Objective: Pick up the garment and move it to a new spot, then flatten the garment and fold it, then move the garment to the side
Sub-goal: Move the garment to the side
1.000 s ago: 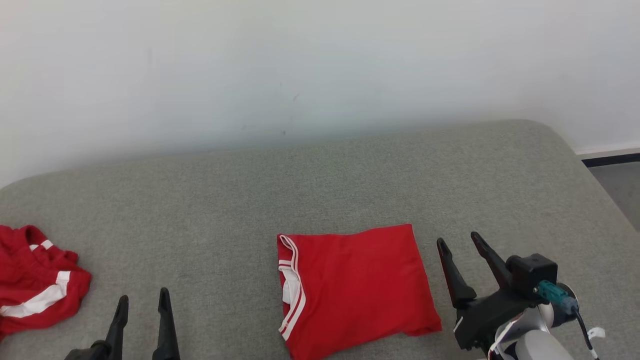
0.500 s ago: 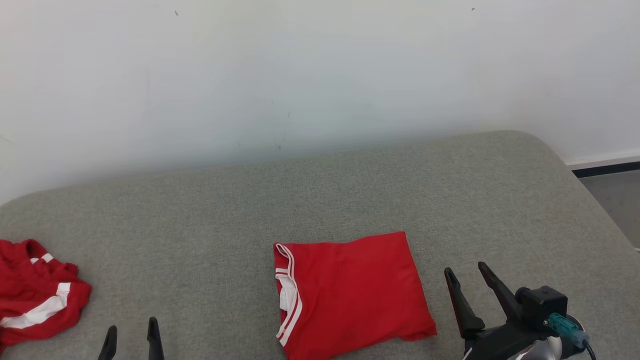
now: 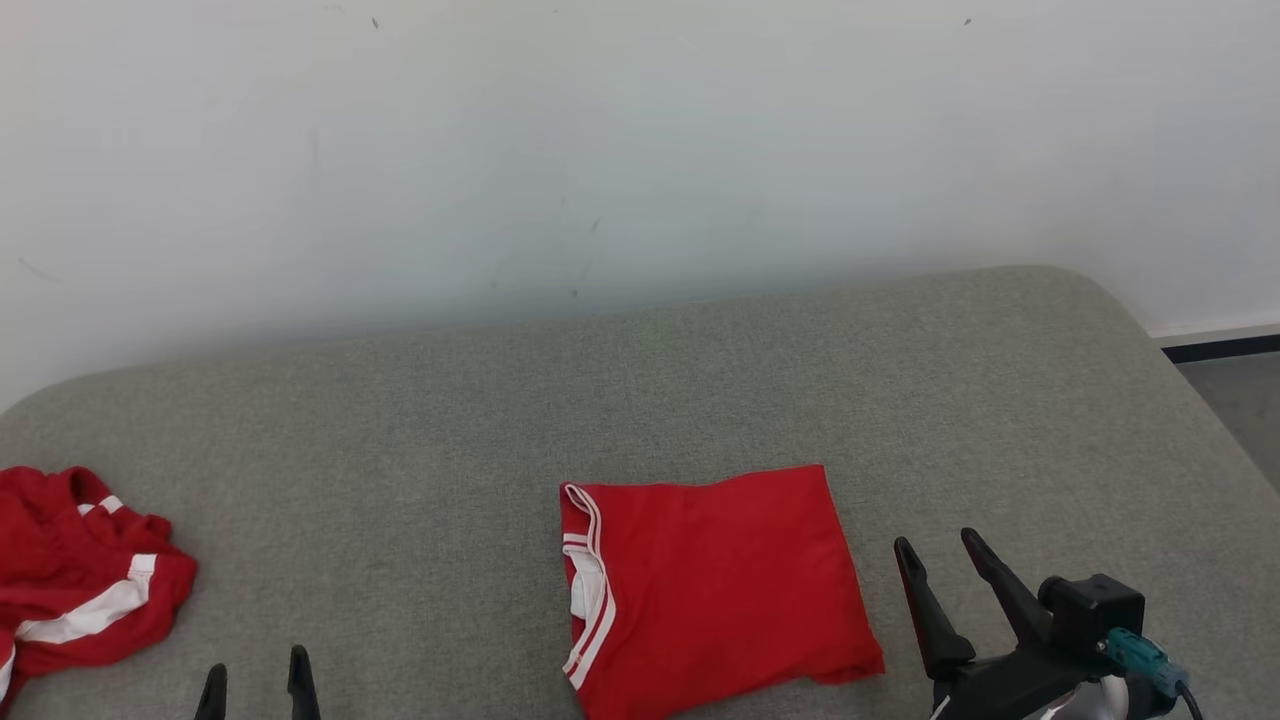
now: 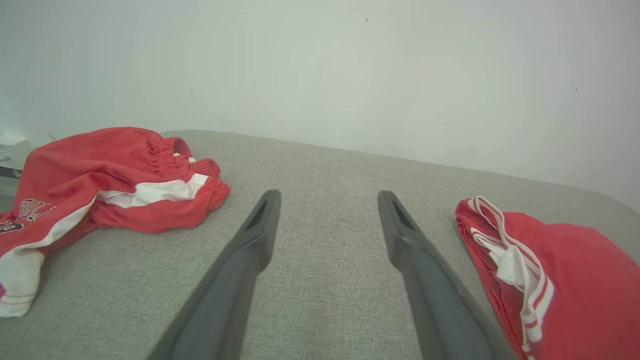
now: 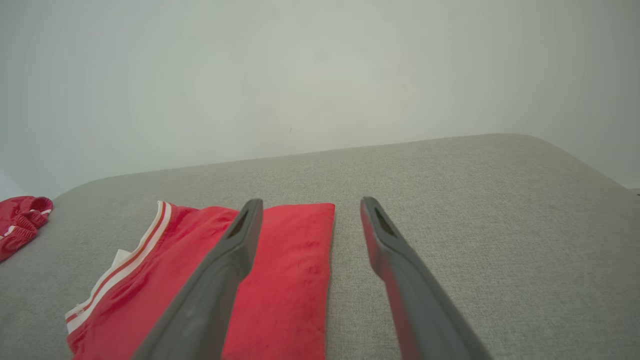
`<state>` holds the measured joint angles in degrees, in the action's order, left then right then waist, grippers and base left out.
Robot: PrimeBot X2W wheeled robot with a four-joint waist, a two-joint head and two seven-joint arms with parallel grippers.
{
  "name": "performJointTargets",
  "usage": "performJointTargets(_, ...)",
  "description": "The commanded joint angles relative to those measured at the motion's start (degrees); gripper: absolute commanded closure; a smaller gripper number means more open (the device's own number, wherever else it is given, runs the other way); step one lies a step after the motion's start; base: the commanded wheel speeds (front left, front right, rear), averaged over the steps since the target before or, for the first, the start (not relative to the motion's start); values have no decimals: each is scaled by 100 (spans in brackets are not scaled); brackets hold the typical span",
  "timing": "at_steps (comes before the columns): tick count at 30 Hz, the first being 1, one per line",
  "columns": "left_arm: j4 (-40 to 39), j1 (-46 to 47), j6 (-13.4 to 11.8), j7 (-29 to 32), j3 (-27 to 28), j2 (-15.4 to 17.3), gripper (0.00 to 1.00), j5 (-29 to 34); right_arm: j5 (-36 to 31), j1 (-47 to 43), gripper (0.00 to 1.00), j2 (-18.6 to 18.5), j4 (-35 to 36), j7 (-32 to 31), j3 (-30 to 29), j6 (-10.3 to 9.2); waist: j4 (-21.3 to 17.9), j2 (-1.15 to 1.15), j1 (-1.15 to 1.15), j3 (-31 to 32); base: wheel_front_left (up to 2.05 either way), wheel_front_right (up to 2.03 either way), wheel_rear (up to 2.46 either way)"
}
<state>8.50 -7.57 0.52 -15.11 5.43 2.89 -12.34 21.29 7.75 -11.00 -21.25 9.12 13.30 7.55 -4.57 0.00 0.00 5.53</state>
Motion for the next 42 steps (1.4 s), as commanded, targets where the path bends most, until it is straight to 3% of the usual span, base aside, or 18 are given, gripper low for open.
performJointTargets(1,-34,-70,-31,-2,1,0,0,21,42,-80,0,25,6,25,-45,-14,13,0,0,-11,0,0,0)
performJointTargets(15,-103,-57,-51,-2,-128,1,0,29,87,36,0,13,-36,-139,-217,-14,123,0,0,-112,0,0,0)
performJointTargets(26,-222,114,25,-2,-361,1,0,113,399,1002,0,-169,-892,-1931,-454,-14,591,0,0,-618,0,0,0)
performJointTargets(34,-158,403,31,-2,-478,0,0,56,547,1633,0,-94,-1755,-2685,-523,-14,994,0,0,-1054,0,0,0)
performJointTargets(42,-104,485,17,-3,-547,0,0,36,676,1653,0,-4,-2290,-3342,-345,-14,1174,0,0,-1107,0,0,0)
